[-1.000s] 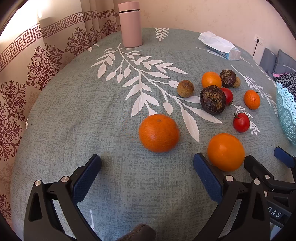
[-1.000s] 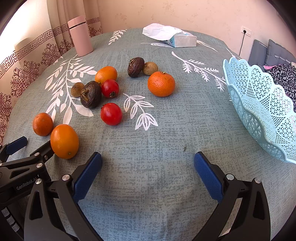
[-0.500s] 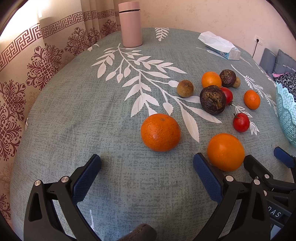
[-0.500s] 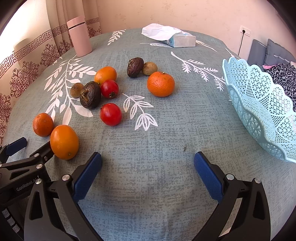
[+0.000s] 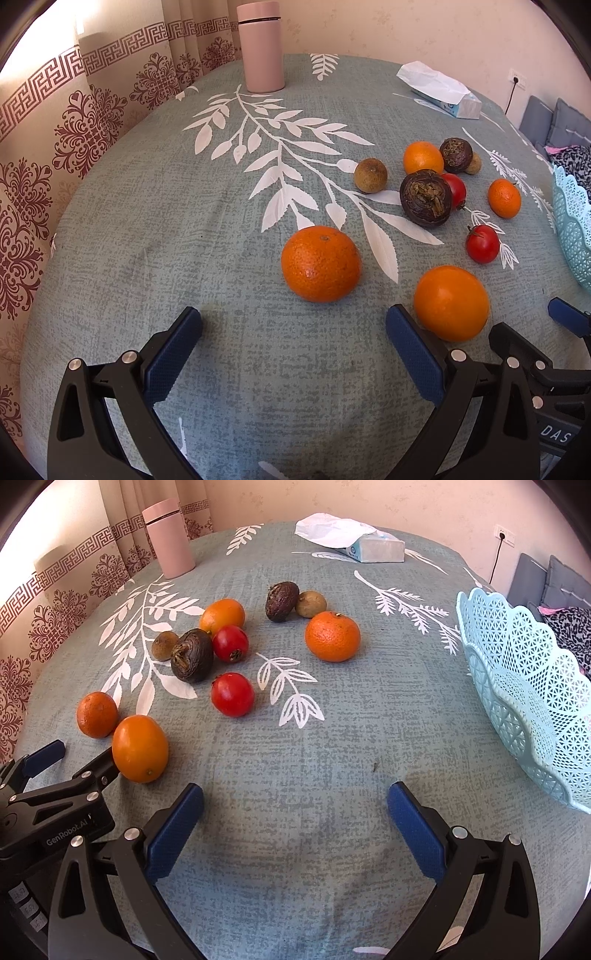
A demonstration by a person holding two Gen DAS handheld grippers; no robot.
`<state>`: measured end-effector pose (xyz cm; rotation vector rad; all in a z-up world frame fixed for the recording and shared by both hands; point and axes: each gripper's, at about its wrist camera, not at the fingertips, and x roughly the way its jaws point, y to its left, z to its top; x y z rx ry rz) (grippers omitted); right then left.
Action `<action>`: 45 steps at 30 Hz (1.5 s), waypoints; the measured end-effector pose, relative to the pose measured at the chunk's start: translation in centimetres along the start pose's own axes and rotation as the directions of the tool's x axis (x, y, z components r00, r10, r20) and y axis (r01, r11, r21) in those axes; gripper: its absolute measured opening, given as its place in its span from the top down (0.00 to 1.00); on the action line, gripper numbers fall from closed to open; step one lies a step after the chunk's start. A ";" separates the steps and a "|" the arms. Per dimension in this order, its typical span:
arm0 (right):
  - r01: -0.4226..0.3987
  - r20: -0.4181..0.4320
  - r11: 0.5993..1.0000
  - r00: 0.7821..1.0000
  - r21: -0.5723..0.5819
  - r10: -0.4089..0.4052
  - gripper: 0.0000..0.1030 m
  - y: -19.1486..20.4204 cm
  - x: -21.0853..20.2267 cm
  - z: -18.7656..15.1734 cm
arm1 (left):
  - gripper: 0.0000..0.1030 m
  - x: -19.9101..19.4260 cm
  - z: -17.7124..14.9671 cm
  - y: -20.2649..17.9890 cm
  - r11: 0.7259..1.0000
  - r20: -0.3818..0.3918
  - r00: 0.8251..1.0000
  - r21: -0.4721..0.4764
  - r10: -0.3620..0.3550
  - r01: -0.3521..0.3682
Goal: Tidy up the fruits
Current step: 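Move the left tool toward the orange on the cloth, then close the left tool fingers around the orange and lift it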
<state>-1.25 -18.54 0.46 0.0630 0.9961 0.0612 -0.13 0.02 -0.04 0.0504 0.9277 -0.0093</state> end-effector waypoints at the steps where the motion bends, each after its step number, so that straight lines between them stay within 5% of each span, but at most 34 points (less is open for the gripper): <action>1: -0.009 -0.005 1.000 1.000 -0.006 0.009 0.02 -0.1 0.0 0.0 | 0.05 0.0 0.0 0.0 1.000 -0.001 1.000 -0.001 0.001 -0.001; 8: -0.066 0.006 0.998 0.998 0.002 0.066 0.02 -0.7 -0.3 -0.2 | 0.05 -0.2 0.0 0.6 0.999 0.014 0.999 -0.023 -0.038 0.039; 17: 0.003 -0.002 0.999 1.000 -0.050 -0.003 0.02 0.4 0.0 -0.3 | 0.05 -1.1 -0.2 2.5 0.981 0.073 0.985 -0.112 -0.153 0.161; 28: 0.013 0.000 0.999 1.000 -0.050 -0.013 0.02 0.4 0.0 -0.2 | 0.05 -0.8 1.3 2.1 0.987 0.037 0.989 -0.063 -0.144 0.146; 35: -0.006 0.015 0.999 1.000 -0.053 0.007 0.02 0.5 -0.5 -0.4 | 0.31 0.0 2.1 2.4 0.978 0.032 0.978 -0.026 -0.207 0.208; 41: -0.182 0.049 0.982 0.982 -0.057 0.185 0.02 2.0 -2.0 -0.1 | 0.61 -0.8 1.3 2.7 0.961 0.088 0.958 -0.026 -0.274 0.277; 45: -0.228 0.081 0.968 0.968 -0.104 0.237 0.05 4.5 -2.3 0.9 | 0.61 -1.5 1.1 3.2 0.961 0.137 0.955 -0.048 -0.263 0.272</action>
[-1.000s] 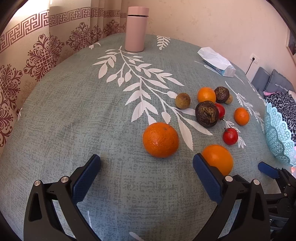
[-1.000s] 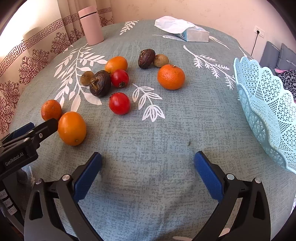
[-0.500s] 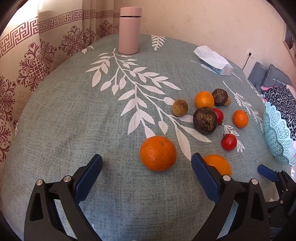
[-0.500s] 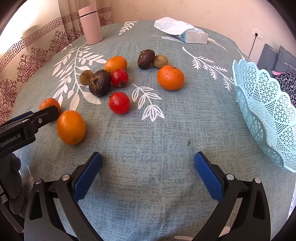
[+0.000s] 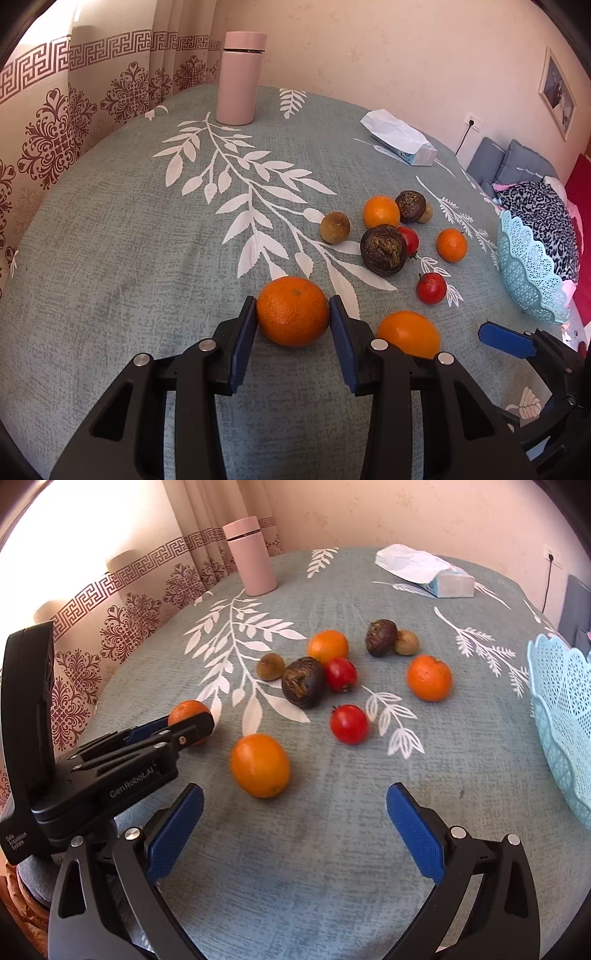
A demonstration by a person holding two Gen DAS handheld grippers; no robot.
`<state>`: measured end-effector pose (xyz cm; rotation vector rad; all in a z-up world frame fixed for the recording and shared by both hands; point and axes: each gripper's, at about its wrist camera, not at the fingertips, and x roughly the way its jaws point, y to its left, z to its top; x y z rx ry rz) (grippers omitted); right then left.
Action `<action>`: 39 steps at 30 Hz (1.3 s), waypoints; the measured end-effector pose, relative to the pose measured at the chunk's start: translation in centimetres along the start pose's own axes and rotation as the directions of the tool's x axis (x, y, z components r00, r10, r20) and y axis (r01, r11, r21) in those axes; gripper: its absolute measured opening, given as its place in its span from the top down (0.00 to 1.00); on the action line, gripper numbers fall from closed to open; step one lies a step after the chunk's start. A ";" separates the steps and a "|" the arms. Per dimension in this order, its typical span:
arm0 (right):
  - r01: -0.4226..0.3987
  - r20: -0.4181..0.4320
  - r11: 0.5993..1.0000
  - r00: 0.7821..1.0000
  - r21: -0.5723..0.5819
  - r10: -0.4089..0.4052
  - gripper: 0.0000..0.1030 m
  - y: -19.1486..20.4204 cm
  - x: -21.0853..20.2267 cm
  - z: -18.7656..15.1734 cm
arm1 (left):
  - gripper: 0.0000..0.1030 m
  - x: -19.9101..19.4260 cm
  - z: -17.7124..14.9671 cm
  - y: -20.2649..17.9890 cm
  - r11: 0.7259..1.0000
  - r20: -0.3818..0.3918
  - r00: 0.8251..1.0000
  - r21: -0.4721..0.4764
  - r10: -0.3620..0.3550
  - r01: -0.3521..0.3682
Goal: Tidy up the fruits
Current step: 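Close the left tool fingers around the orange and lift it, then carry the orange over the blue basket and open the left tool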
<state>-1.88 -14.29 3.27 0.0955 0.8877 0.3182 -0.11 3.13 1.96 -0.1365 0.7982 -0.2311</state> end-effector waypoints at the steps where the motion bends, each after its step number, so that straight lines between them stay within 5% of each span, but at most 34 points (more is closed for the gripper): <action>1: 0.008 0.003 1.000 1.000 -0.012 -0.008 0.05 0.4 0.2 0.3 | 0.61 -0.1 0.1 0.6 0.999 0.002 1.000 -0.034 -0.009 0.009; 11: -0.001 -0.097 0.995 0.995 -0.104 -0.009 0.50 3.3 3.8 1.5 | 0.61 0.1 0.3 2.6 0.990 -0.015 0.998 -0.131 -0.059 0.056; 17: 0.005 -0.094 0.997 0.996 -0.079 -0.013 0.61 2.8 3.8 1.2 | 0.61 0.3 0.2 2.6 0.989 -0.019 0.998 -0.134 -0.060 0.057; 30: 0.037 0.040 0.998 0.998 0.042 -0.039 0.61 -1.7 -1.8 1.0 | 0.61 0.5 0.3 1.1 0.998 -0.021 1.000 -0.053 0.022 -0.024; 39: 0.124 0.167 0.980 0.974 0.156 -0.150 0.61 -7.7 -7.3 0.5 | 0.61 0.2 0.3 -0.2 0.993 -0.009 0.993 -0.005 0.118 -0.118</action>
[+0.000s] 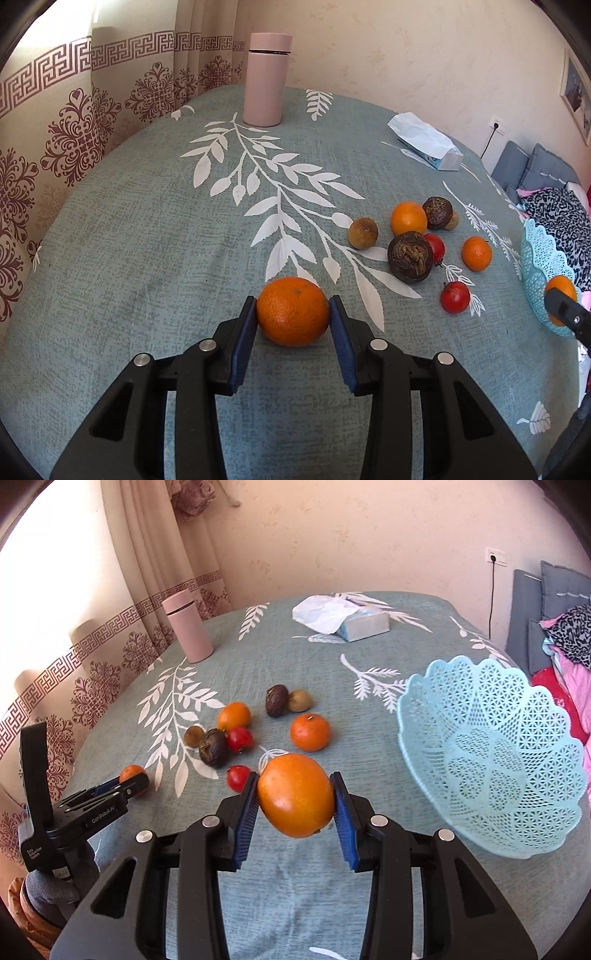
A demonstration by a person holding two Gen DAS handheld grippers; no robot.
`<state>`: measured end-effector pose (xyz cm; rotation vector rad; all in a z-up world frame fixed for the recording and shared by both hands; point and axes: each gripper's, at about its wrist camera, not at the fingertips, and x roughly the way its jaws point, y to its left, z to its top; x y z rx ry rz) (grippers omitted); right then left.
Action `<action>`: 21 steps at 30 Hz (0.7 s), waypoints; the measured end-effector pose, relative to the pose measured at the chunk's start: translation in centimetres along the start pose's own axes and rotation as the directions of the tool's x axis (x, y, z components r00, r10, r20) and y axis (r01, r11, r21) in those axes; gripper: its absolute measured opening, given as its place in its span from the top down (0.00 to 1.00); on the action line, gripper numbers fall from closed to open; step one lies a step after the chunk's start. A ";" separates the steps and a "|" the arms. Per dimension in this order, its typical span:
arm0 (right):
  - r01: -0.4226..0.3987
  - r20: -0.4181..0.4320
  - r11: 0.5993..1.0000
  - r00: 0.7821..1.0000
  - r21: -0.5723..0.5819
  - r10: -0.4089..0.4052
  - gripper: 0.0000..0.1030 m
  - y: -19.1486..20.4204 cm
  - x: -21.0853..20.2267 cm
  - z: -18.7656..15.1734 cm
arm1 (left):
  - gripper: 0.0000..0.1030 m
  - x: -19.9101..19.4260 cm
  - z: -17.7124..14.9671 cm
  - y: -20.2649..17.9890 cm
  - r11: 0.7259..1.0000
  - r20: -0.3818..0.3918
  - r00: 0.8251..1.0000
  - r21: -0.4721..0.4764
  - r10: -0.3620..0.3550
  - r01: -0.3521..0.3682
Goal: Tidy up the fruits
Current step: 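Carry the orange over the blue basket and open the left tool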
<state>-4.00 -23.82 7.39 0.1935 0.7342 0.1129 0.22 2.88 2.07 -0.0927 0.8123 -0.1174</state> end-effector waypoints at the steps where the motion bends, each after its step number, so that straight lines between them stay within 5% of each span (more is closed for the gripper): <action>1: 0.017 0.021 1.000 1.000 0.014 -0.017 0.61 -0.9 -0.6 0.2 | 0.61 -0.1 0.0 -0.2 1.000 0.000 1.000 0.000 0.006 -0.006; 11: 0.166 0.085 0.967 0.979 0.191 -0.185 0.60 -10.1 -3.5 -0.3 | 0.61 -1.8 0.2 -4.6 0.997 0.030 1.000 0.075 0.003 -0.005; 14: 0.188 0.092 0.960 0.973 0.210 -0.210 0.57 -11.7 -3.9 -0.9 | 0.61 -2.3 0.4 -6.4 0.994 0.041 0.999 0.110 -0.002 -0.002; 17: 0.202 0.131 0.955 0.963 0.220 -0.234 0.40 -12.7 -4.9 -1.1 | 0.61 -2.8 0.4 -8.2 0.990 0.052 0.999 0.138 -0.012 0.005; 21: 0.238 0.185 0.944 0.941 0.229 -0.282 0.40 -13.7 -6.1 -1.4 | 0.61 -3.1 0.7 -10.6 0.986 0.052 0.998 0.162 -0.039 0.030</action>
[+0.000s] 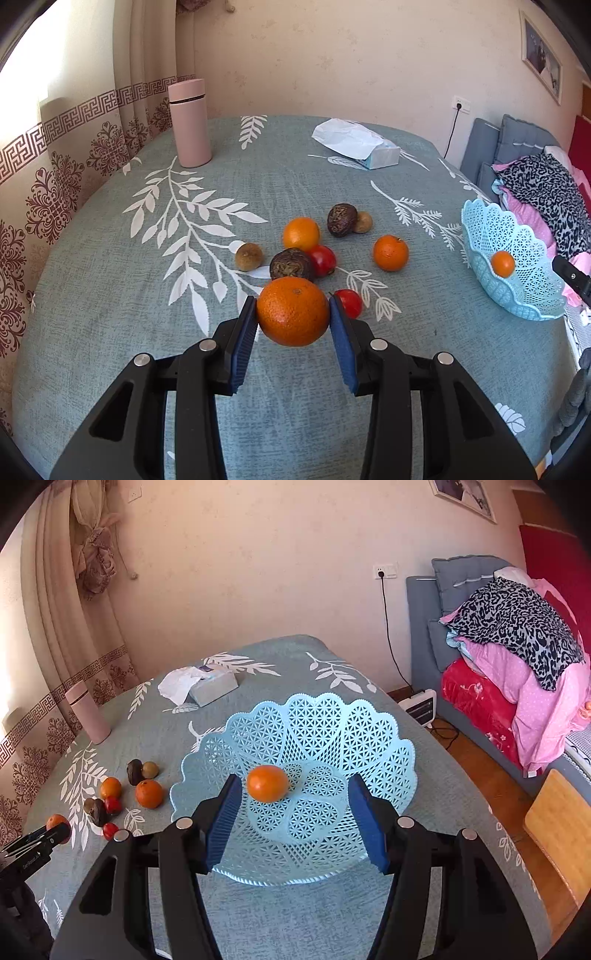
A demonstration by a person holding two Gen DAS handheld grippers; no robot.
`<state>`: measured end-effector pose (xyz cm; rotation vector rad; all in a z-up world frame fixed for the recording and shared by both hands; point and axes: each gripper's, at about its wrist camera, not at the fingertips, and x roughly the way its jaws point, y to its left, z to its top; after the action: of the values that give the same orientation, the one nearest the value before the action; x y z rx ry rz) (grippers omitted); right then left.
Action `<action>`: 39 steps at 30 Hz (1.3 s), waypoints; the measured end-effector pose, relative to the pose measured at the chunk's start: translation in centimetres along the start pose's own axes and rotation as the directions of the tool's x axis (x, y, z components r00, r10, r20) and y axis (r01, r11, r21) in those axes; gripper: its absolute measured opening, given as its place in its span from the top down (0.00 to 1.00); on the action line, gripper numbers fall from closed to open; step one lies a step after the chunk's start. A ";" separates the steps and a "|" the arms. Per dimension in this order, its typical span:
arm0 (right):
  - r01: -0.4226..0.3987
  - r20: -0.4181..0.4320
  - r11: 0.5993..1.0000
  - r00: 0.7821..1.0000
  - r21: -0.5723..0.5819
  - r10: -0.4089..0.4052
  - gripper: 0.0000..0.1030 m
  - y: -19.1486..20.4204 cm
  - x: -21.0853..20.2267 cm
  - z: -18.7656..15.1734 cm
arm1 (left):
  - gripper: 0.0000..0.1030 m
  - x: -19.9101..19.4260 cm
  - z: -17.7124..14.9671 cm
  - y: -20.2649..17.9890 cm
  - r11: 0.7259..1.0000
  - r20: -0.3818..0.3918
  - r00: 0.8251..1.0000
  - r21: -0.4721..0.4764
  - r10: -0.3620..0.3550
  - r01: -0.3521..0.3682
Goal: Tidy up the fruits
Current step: 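Carry the orange over the blue basket and open the left tool, then move the left tool back toward the remaining fruits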
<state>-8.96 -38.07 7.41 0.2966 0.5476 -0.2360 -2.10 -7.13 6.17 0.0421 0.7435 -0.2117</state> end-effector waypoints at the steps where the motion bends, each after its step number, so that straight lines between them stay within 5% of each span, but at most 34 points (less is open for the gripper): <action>1: 0.009 0.012 1.000 1.000 0.007 -0.009 0.40 -0.4 -0.2 0.0 | 0.61 0.0 0.2 -0.7 1.000 0.001 1.000 0.009 -0.010 0.010; 8: 0.130 0.118 0.991 0.984 0.036 -0.134 0.25 -2.0 -1.0 -1.8 | 0.61 -0.4 1.5 -7.0 0.990 0.024 0.996 0.110 -0.086 0.083; 26: 0.122 0.134 0.980 0.981 0.156 -0.143 0.20 -4.2 -1.2 -2.6 | 0.61 1.9 2.5 -17.5 0.927 -0.059 0.955 0.230 -0.290 0.295; 28: 0.124 0.135 0.979 0.980 0.159 -0.146 0.20 -4.3 -1.3 -2.5 | 0.53 1.9 2.5 -17.7 0.926 -0.051 0.954 0.230 -0.297 0.300; 30: 0.125 0.135 0.978 0.980 0.165 -0.148 0.18 -4.4 -1.3 -2.6 | 0.23 1.5 2.6 -17.4 0.931 -0.024 0.956 0.220 -0.293 0.291; 39: 0.134 0.144 0.978 0.977 0.162 -0.157 0.15 -4.1 -1.4 -2.5 | 0.18 1.2 2.9 -14.2 0.962 0.031 0.977 0.181 -0.211 0.202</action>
<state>-12.52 -40.86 5.26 0.3821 0.3966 -0.4409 -2.24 -21.55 8.05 0.1285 0.6775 -0.4769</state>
